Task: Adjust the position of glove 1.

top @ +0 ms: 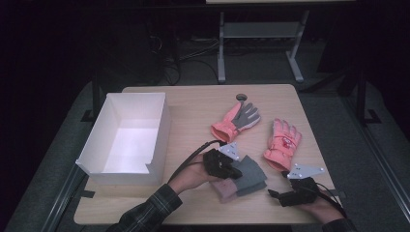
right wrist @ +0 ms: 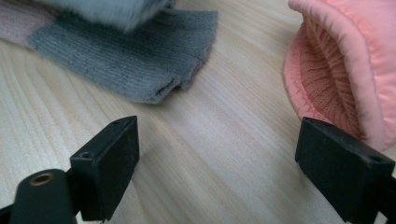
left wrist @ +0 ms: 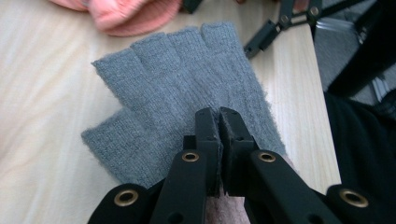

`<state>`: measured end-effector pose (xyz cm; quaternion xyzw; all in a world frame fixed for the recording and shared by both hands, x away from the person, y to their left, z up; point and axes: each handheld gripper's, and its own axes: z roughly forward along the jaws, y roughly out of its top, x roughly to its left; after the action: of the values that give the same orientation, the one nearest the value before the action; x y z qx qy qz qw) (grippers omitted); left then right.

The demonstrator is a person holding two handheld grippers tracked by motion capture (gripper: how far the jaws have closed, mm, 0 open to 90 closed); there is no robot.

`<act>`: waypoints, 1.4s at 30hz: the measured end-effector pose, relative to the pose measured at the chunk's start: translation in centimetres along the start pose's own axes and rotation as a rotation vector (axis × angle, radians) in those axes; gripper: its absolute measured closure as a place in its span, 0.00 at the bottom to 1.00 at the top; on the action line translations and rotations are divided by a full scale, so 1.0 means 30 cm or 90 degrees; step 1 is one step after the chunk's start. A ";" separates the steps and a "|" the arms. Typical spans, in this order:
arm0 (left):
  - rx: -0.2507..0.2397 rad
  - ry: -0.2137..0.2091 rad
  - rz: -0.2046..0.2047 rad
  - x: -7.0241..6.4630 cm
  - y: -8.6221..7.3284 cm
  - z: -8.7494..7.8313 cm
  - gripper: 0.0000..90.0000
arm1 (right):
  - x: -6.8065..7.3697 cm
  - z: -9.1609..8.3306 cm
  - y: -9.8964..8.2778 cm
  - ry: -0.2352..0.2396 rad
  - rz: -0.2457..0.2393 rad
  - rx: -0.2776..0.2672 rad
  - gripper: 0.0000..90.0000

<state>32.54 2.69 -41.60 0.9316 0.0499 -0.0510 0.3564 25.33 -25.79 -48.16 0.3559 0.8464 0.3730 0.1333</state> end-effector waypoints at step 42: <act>0.024 0.083 -0.106 0.001 -0.057 0.050 0.16 | 0.003 0.001 0.000 -0.001 0.003 -0.001 0.15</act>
<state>32.25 2.95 -43.85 0.9320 0.1490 -0.0204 0.3297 25.29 -25.71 -48.18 0.3582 0.8451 0.3738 0.1332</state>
